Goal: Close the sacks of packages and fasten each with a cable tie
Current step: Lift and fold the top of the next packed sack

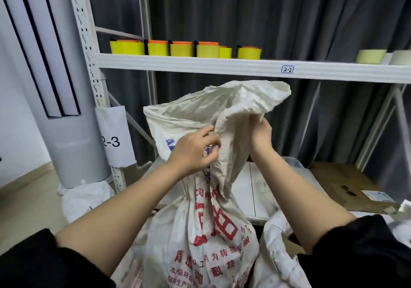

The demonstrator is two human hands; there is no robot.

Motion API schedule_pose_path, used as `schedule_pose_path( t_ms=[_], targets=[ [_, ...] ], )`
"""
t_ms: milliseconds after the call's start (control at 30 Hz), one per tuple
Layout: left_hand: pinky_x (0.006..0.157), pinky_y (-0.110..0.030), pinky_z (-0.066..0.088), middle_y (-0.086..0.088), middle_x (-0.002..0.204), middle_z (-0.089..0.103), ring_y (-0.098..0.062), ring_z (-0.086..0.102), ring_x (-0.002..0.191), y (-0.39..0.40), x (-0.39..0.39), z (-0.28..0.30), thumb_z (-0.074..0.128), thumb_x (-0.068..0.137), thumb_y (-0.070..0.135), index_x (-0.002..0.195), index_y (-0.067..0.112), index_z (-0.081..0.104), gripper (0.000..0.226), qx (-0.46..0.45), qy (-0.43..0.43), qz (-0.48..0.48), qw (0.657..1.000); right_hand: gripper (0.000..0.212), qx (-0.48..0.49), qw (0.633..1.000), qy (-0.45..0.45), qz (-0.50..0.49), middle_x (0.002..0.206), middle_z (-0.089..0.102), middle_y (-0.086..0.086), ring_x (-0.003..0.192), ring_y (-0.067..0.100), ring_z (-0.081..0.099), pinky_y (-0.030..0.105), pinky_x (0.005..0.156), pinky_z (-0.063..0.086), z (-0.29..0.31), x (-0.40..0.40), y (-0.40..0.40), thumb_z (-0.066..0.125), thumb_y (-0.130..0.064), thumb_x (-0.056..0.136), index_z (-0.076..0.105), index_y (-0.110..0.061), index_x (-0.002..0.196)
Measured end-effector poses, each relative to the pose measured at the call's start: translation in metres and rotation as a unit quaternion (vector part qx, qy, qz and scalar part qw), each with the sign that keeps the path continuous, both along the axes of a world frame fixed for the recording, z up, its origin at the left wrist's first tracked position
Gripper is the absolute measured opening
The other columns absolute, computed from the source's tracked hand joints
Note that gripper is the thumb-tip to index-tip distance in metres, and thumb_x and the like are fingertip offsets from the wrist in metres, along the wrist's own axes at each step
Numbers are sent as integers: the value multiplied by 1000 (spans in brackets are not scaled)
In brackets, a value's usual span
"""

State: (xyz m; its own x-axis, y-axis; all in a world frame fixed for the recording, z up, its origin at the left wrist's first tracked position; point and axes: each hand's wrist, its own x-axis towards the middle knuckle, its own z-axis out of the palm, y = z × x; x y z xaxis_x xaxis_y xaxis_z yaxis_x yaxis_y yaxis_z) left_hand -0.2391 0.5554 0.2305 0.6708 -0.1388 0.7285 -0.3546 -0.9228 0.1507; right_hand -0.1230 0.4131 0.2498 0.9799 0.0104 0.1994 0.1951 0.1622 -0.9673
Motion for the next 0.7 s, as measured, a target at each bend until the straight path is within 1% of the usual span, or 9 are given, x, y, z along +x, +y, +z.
schedule_pose_path(
  t_ms=[67,167,267,300,367,433,600,667,700],
  targets=[
    [65,-30,50,2,111,63,-15,63,88,9,-4,1,43,80,28,102,23,50,23,-55,-48,0,997,43,-10,1000,25,0,106,65,7,93,22,60,29,75,44,5,6,-8,35,-39,102,62,-7,113],
    [96,-38,40,0,133,48,-22,51,116,16,9,3,49,84,26,124,17,40,42,-76,-2,104,992,36,17,998,50,31,111,62,6,100,24,54,30,80,43,9,7,-13,31,-19,104,51,-6,130],
    [114,-41,14,-2,157,12,-21,17,142,22,23,8,55,87,44,148,16,15,78,57,97,215,970,29,120,984,71,110,87,56,-1,87,17,55,25,75,46,9,3,-21,27,-27,106,53,-14,109],
    [115,-42,11,-3,157,12,-21,16,143,23,28,10,54,86,50,150,17,10,84,76,109,231,964,33,77,990,65,100,80,57,1,75,15,58,23,68,48,7,3,-25,27,-32,106,53,-14,99],
    [116,-44,9,-7,145,40,-21,33,137,21,37,13,52,85,56,148,17,15,83,77,127,241,959,37,68,982,97,144,67,57,4,54,13,57,16,50,47,9,-1,-36,29,-32,106,51,-13,84],
    [116,-45,10,-5,121,62,-21,45,129,21,41,12,50,87,56,145,17,20,76,73,158,238,956,34,78,977,108,168,73,57,5,56,14,60,18,49,47,12,-1,-46,29,-24,106,51,-12,83],
    [113,-45,18,-9,141,35,-27,37,131,28,44,17,57,83,57,144,25,28,75,50,138,232,962,28,22,976,96,195,82,57,5,75,19,54,24,60,49,22,-3,-65,38,-29,104,56,-11,91],
    [112,-44,22,-8,138,36,-26,40,127,17,47,25,55,86,54,132,26,43,55,32,150,171,973,18,-1,972,74,224,86,61,2,85,17,61,23,64,52,28,-12,-64,46,-27,100,56,-13,95],
    [109,-43,26,-7,131,43,-26,44,121,10,49,29,53,90,49,120,24,50,39,21,139,150,979,16,-11,977,73,201,81,61,0,79,12,61,19,59,51,31,-13,-63,45,-22,100,55,-14,91]
  ],
)
